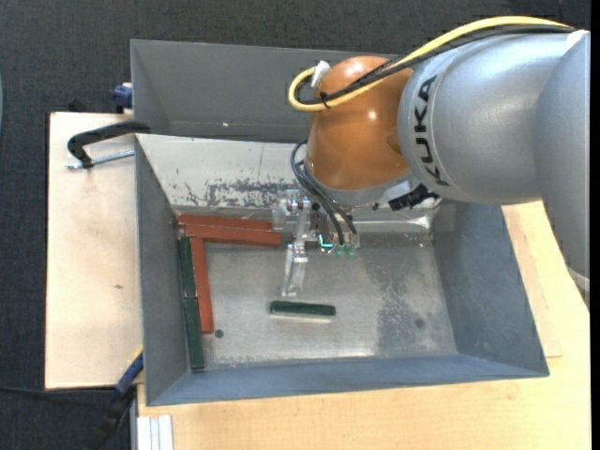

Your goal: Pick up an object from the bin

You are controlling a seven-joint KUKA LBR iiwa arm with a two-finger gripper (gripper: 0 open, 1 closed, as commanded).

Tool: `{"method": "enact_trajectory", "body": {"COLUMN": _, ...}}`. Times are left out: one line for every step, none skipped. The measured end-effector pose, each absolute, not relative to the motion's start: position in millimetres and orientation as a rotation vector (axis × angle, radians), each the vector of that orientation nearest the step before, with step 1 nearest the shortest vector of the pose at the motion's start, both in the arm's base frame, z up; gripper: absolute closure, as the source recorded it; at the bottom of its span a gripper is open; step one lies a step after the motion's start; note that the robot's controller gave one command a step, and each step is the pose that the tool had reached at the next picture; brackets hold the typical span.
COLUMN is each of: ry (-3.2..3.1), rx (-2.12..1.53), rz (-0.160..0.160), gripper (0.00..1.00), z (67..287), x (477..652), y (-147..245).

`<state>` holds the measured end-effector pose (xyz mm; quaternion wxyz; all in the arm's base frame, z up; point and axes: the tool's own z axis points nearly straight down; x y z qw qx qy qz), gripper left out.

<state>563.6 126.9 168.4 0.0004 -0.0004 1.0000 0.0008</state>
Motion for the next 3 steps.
{"method": "enact_trajectory", "body": {"ry": 3.128, "rx": -0.135, "rz": 0.004, "gripper": 0.0, "z": 151, "x": 551.2, "y": 125}}
{"method": "enact_trajectory", "body": {"ry": 3.114, "rx": -0.382, "rz": 0.005, "gripper": 0.0, "z": 98, "x": 527.5, "y": 80}}
{"method": "enact_trajectory", "body": {"ry": 3.13, "rx": -0.275, "rz": 0.003, "gripper": 1.0, "z": 71, "x": 493.3, "y": 121}}
